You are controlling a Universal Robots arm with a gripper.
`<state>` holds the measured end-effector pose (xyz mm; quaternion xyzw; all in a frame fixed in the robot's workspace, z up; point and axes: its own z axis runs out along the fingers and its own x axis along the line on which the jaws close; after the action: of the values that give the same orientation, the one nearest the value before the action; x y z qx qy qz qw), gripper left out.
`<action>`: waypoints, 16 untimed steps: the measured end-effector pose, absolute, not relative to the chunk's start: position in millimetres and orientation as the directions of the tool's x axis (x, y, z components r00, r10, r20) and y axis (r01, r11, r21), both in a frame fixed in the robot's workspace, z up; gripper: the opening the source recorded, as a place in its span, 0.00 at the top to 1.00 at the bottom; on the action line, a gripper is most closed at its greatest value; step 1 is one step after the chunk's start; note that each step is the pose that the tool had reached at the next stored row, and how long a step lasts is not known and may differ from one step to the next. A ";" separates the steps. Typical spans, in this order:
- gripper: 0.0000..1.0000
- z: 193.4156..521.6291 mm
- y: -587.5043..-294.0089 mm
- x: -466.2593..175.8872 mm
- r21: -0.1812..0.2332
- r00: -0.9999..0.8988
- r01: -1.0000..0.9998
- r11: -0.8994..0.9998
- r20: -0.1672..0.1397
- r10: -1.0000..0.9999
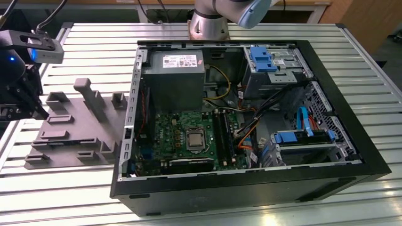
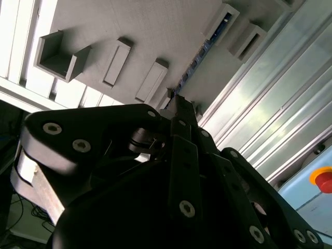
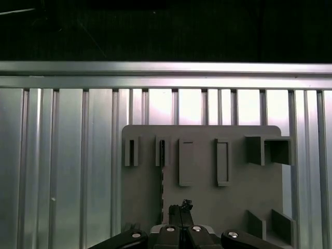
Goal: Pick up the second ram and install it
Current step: 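Pick up the second ram and move it above second insertion slot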
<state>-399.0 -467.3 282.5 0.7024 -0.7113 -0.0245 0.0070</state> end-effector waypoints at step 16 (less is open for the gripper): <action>0.89 275.9 -467.3 -399.0 0.045 -0.013 -0.999 0.012 -0.024 -1.000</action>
<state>-399.0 -467.3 275.9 0.7024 -0.7113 -0.0245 0.0070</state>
